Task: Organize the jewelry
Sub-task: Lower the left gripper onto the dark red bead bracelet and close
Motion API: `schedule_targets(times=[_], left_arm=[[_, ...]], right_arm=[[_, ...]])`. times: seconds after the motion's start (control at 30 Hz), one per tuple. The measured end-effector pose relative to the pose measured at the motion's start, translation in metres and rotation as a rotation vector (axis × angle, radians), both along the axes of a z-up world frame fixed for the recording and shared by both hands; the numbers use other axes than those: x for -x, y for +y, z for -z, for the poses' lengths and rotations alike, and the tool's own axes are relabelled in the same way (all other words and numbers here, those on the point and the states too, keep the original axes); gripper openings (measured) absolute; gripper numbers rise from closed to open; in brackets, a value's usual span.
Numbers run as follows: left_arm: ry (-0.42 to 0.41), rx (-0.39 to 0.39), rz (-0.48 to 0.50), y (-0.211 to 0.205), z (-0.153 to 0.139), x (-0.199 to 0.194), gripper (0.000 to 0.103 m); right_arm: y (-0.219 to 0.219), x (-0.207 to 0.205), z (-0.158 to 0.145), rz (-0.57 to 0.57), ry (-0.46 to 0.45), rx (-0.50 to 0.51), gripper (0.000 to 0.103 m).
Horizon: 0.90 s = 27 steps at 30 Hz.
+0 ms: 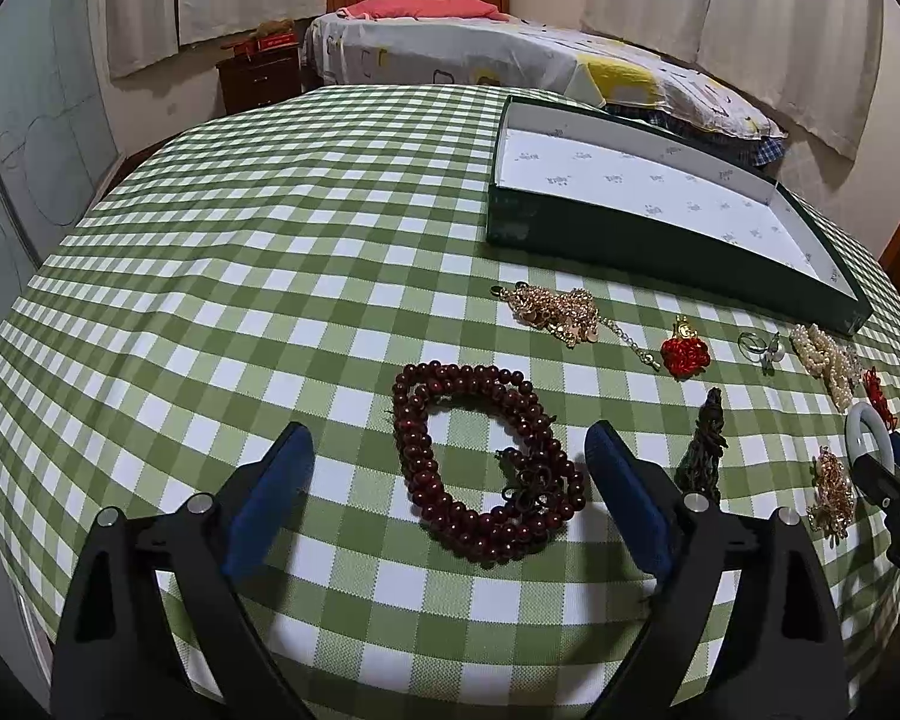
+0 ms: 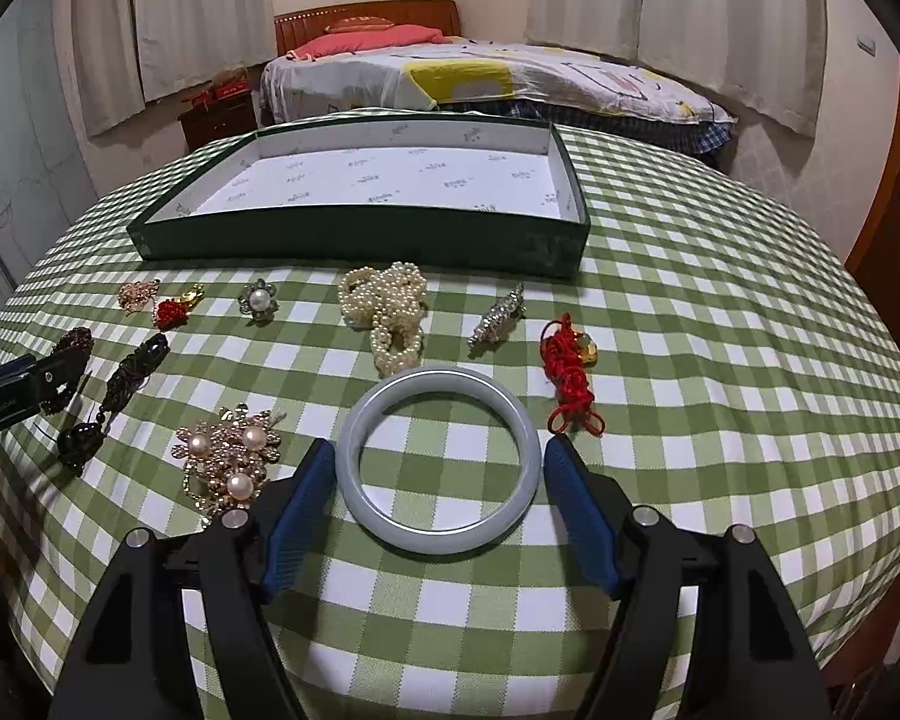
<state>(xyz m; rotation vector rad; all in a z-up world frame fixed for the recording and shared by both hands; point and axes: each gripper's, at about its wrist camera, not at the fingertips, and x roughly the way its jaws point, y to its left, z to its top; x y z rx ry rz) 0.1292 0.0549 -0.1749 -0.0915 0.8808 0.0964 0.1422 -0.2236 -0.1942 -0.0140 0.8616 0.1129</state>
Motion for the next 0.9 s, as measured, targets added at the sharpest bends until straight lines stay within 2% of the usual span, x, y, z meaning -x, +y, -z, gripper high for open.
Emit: schedule_targets(times=[0.5,0.63,0.67,0.7,0.77,0.9], left_arm=[[0.006,-0.025,0.002,-0.0044,0.0032,-0.0033,0.094],[0.007,-0.041,0.002,-0.0044,0.0044,-0.0063,0.094],[0.008,-0.041,0.002,-0.0042,0.0044,-0.0063,0.093],[0.006,-0.042,0.002,-0.0044,0.0041,-0.0060,0.092],[-0.011,-0.040,0.009,-0.0046,0.0024,-0.0046,0.072],[-0.030,-0.035,0.050,-0.0088,0.0004,-0.0026,0.051]], right_arm=[[0.0023,-0.0034,0.0027,-0.001,-0.001,0.011,0.080],[0.0008,-0.0031,0.0024,-0.003,-0.001,0.008,0.080],[0.0008,-0.0027,0.0022,-0.004,-0.001,0.009,0.078],[0.0006,-0.0018,0.0018,-0.003,-0.004,0.009,0.072],[0.0000,-0.0006,0.0011,-0.004,-0.006,0.005,0.069],[0.0025,0.0012,0.0005,-0.014,-0.009,0.007,0.069]])
